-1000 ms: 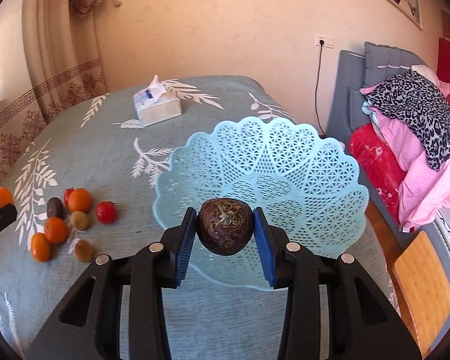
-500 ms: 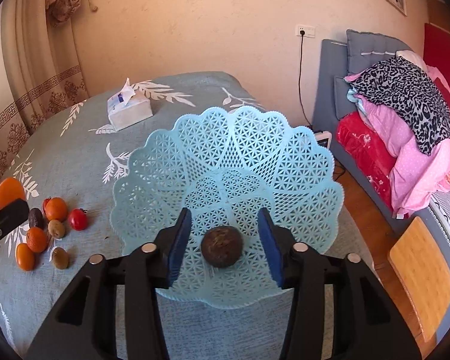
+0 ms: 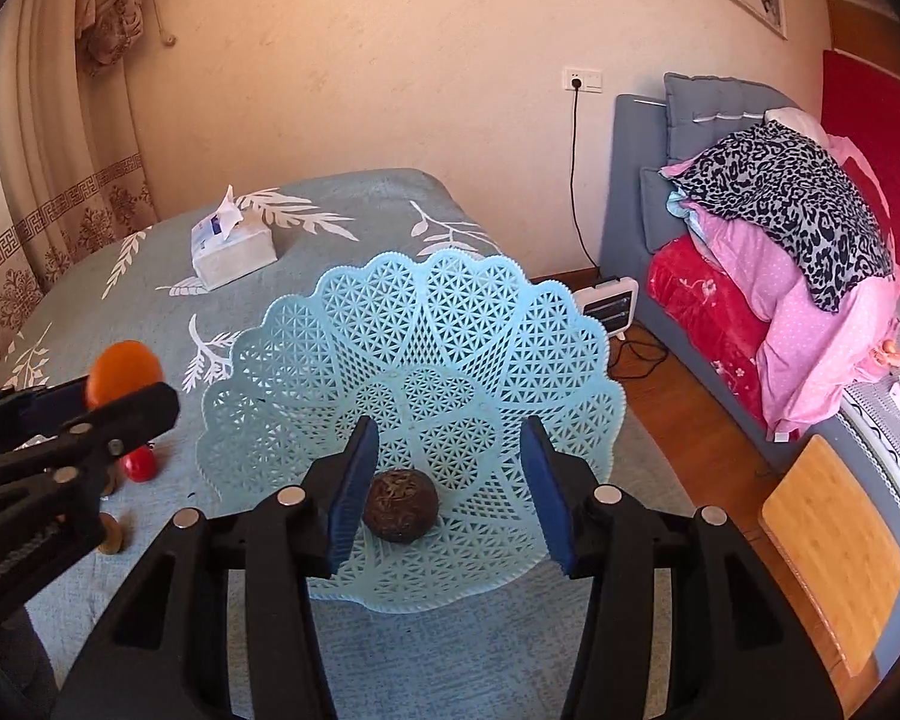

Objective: Organize fruits
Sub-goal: 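Carry both fruits to the blue basket and open both tools inside it, then withdraw both tools from the basket back toward the fruit pile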

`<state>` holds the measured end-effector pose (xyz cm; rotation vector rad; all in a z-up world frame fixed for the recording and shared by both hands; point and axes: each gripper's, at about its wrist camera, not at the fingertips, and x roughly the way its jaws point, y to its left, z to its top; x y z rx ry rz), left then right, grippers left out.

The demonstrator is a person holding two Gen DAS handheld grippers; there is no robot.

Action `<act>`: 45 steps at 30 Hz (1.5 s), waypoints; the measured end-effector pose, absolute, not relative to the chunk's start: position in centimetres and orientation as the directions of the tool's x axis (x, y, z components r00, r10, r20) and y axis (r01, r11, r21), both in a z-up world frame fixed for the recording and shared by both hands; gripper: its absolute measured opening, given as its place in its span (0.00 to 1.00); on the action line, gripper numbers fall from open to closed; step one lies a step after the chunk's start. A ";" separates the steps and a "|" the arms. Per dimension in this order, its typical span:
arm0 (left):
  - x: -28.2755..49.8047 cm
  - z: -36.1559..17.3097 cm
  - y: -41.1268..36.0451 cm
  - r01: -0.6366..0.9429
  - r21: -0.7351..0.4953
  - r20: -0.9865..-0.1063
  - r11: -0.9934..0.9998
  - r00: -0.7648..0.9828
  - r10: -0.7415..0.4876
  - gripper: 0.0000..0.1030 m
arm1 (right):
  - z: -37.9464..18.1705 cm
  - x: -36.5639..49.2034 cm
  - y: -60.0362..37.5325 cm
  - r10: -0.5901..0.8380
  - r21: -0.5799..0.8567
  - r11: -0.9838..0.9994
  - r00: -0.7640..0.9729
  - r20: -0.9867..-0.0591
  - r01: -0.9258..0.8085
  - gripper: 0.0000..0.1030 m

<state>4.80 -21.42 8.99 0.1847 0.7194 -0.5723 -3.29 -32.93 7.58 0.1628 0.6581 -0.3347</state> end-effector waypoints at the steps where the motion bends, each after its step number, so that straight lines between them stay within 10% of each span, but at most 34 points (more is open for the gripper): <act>1: 5.0 8.9 -21.7 0.560 -0.040 -0.669 0.827 0.600 -0.439 0.38 | 7.6 -3.3 -33.0 -0.256 0.044 0.932 0.741 -0.621 0.359 0.49; 9: 5.8 8.0 -23.7 0.593 -0.054 -0.677 0.803 0.569 -0.466 0.39 | 7.8 -3.5 -33.3 -0.283 0.037 0.922 0.736 -0.615 0.385 0.49; 14: 5.8 8.3 -22.8 0.566 -0.049 -0.640 0.823 0.615 -0.461 0.70 | 7.8 -3.6 -34.1 -0.300 0.047 0.909 0.729 -0.616 0.414 0.49; 45: 4.7 10.0 -14.1 0.376 0.025 -0.575 0.926 0.763 -0.294 0.93 | 8.6 -3.9 -29.7 -0.254 0.028 0.943 0.769 -0.587 0.332 0.65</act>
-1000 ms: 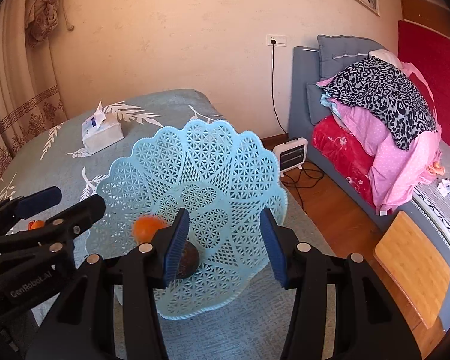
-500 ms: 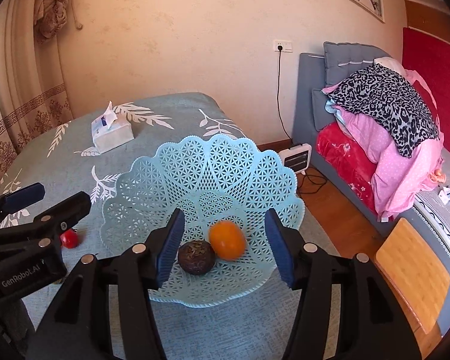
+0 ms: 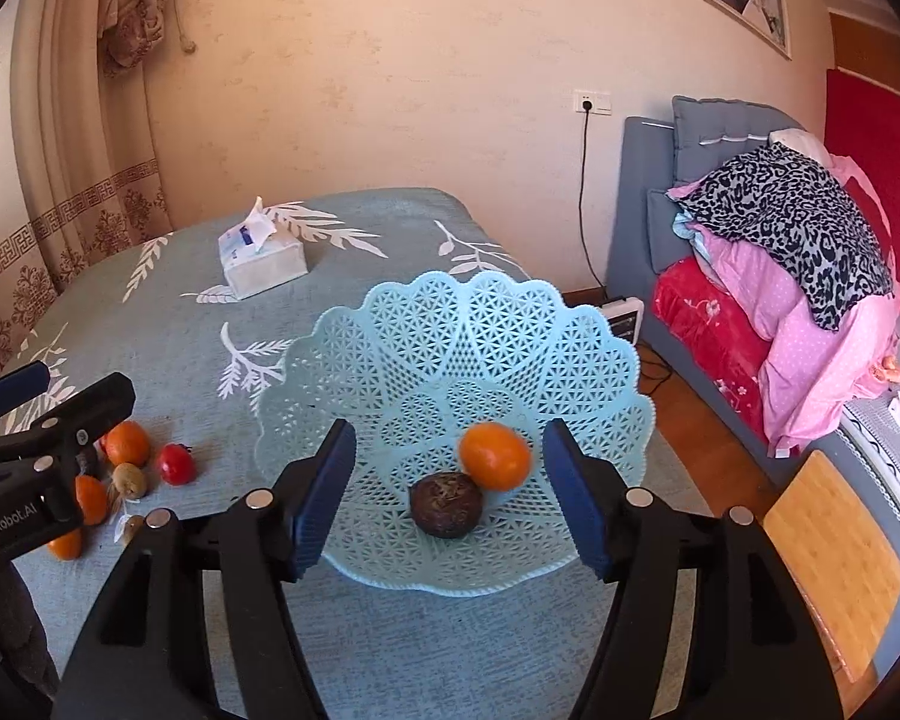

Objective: Organize fruits
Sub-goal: 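Withdraw both tools from the basket back toward the fruit pile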

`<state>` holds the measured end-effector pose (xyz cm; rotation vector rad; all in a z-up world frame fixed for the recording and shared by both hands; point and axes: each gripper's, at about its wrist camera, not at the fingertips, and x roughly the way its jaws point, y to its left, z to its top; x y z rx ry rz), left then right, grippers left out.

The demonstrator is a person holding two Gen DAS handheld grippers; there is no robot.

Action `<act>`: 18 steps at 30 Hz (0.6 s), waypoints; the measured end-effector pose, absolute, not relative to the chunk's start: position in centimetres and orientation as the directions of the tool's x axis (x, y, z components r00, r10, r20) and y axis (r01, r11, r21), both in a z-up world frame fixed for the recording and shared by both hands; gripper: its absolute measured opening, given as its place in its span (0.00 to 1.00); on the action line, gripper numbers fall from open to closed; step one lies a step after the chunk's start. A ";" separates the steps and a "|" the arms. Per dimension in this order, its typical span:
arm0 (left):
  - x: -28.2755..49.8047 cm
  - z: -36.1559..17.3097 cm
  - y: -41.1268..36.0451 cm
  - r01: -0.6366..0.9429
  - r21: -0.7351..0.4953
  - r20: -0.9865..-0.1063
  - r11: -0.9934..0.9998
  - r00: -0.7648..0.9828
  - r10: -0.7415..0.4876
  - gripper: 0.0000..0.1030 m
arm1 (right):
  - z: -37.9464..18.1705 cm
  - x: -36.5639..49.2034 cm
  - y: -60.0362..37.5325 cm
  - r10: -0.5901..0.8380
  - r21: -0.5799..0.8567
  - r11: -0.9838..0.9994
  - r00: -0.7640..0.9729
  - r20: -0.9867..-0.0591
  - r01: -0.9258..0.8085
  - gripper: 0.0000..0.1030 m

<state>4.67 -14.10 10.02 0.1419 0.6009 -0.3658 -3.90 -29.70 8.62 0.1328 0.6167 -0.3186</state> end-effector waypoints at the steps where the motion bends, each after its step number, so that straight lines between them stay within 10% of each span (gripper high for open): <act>1: 4.6 10.0 -13.8 0.367 0.030 -0.574 0.930 0.768 -0.284 0.94 | 8.6 -3.8 -29.4 -0.253 0.021 0.945 0.769 -0.587 0.327 0.65; 18: 4.2 8.1 -4.7 0.208 0.035 -0.622 0.977 0.770 -0.142 0.95 | 7.3 -2.9 -24.6 -0.087 0.074 0.982 0.761 -0.643 0.175 0.65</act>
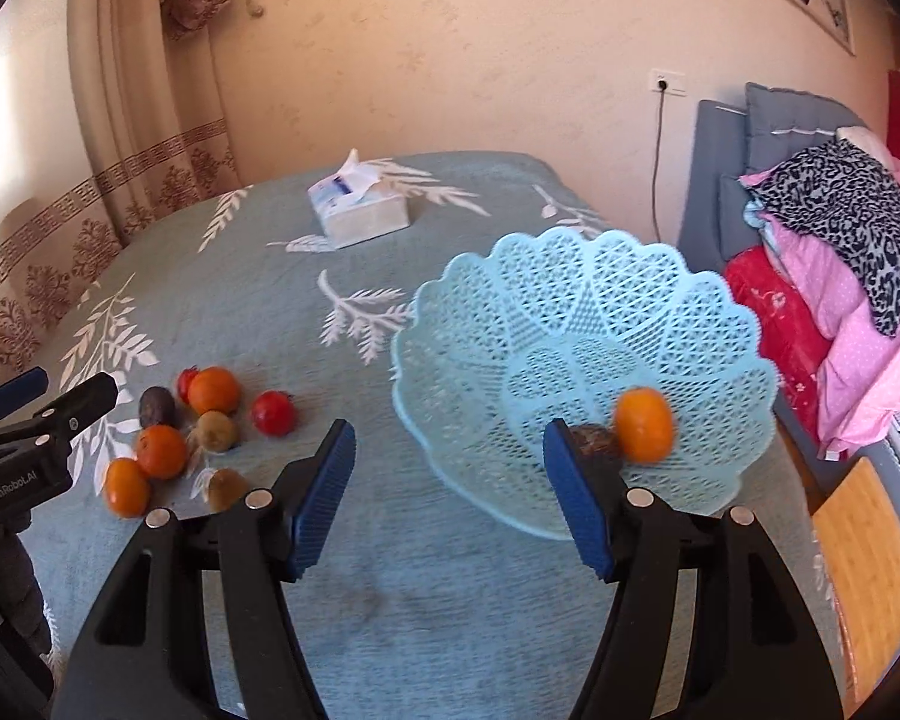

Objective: Organize fruits
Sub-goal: 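Withdraw both tools from the basket back toward the fruit pile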

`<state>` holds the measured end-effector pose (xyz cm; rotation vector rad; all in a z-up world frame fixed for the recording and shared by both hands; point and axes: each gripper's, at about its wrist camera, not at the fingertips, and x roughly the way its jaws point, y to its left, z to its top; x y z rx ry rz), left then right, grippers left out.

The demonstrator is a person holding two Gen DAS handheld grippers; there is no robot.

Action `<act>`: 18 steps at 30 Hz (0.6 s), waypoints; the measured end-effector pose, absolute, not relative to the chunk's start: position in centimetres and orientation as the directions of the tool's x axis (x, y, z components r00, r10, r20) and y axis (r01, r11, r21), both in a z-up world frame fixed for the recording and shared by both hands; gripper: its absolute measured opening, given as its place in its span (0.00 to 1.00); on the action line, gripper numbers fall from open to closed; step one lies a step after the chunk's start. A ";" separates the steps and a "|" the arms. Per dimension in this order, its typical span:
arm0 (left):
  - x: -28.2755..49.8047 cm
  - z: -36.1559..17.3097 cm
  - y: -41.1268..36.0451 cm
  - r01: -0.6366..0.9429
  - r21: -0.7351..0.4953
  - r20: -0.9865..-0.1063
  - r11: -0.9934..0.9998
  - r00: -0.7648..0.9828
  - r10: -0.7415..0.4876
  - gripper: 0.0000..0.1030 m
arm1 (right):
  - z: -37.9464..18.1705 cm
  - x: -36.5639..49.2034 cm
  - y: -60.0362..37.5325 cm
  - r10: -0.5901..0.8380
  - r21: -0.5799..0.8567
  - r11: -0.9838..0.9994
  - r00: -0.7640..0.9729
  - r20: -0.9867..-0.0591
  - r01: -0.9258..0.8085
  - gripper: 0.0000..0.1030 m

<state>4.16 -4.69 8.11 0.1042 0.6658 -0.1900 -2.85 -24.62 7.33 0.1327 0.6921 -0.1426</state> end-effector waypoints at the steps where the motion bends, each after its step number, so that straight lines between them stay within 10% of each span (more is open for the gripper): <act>1: 4.1 7.9 -4.2 0.202 0.035 -0.626 0.979 0.768 -0.136 0.95 | 7.2 -2.8 -24.2 -0.078 0.073 0.984 0.758 -0.647 0.163 0.65; 18: 2.9 3.5 -1.6 0.204 -0.014 -0.727 0.979 0.670 -0.150 0.83 | 5.4 -2.1 -20.5 -0.001 0.063 0.996 0.722 -0.692 0.062 0.65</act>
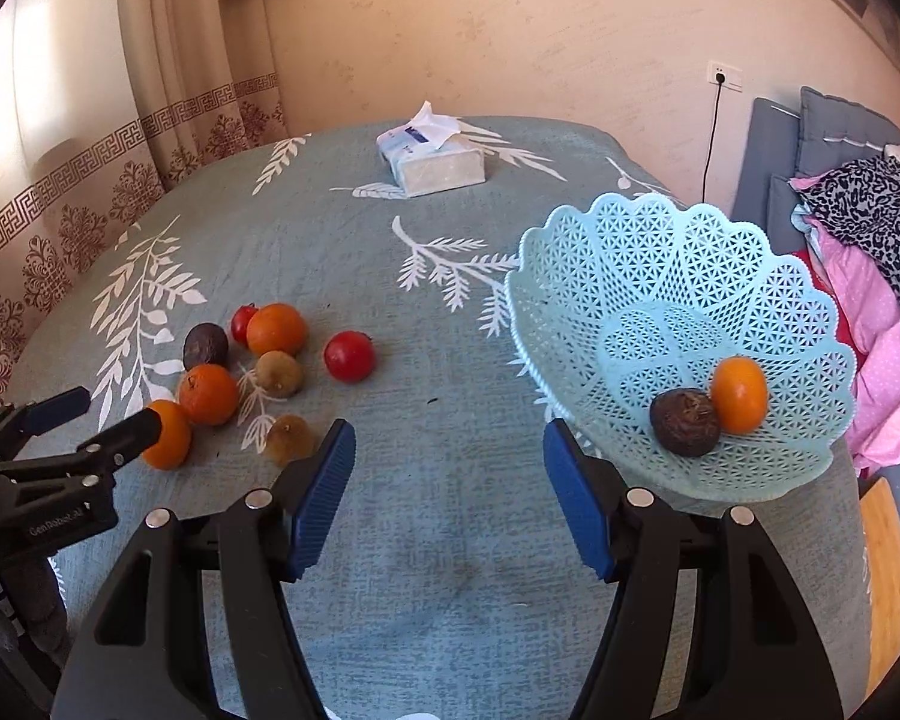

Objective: Organize fruits
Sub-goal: 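Withdraw both tools from the basket back toward the fruit pile, then grasp an orange with the left tool while the right tool grasps a brown kiwi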

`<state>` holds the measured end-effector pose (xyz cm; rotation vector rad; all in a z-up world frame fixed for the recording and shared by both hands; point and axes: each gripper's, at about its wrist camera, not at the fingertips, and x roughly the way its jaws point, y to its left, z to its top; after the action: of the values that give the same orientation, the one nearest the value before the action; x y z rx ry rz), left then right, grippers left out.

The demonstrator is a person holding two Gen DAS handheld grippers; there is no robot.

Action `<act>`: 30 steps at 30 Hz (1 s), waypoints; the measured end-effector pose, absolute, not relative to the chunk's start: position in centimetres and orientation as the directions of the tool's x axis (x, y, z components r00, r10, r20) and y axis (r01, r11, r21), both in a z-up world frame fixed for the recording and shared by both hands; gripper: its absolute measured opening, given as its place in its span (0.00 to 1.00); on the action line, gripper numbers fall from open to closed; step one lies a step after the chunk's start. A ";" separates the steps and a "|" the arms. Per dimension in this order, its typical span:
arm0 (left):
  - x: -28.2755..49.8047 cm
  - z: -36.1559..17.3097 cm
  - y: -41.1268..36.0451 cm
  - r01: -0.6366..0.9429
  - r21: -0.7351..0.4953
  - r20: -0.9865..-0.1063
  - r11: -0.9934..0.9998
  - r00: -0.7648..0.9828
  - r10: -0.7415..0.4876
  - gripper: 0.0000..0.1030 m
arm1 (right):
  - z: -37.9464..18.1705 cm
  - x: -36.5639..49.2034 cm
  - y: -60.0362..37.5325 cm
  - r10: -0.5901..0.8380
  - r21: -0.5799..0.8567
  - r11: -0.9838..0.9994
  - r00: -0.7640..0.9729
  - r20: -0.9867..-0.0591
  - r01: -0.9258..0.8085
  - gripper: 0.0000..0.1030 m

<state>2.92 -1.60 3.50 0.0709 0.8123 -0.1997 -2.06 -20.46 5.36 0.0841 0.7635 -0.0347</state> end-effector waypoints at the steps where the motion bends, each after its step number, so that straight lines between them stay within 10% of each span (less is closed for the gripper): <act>1: 3.0 3.3 -1.6 0.205 -0.018 -0.733 0.979 0.663 -0.153 0.80 | 5.3 -2.0 -20.3 0.001 0.063 0.996 0.720 -0.694 0.059 0.65; 18: 3.7 1.4 -1.9 0.255 -0.137 -0.760 0.957 0.593 -0.267 0.39 | 3.8 -1.3 -18.7 0.039 0.063 0.998 0.687 -0.725 0.010 0.65; 30: 2.8 2.7 -1.4 0.233 -0.062 -0.715 0.970 0.668 -0.206 0.38 | 3.5 0.3 -16.7 0.094 0.077 0.996 0.663 -0.742 -0.054 0.65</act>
<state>2.83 -1.38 2.69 0.0359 0.8023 -0.2481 0.30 -16.71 3.49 0.0502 0.8415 0.0833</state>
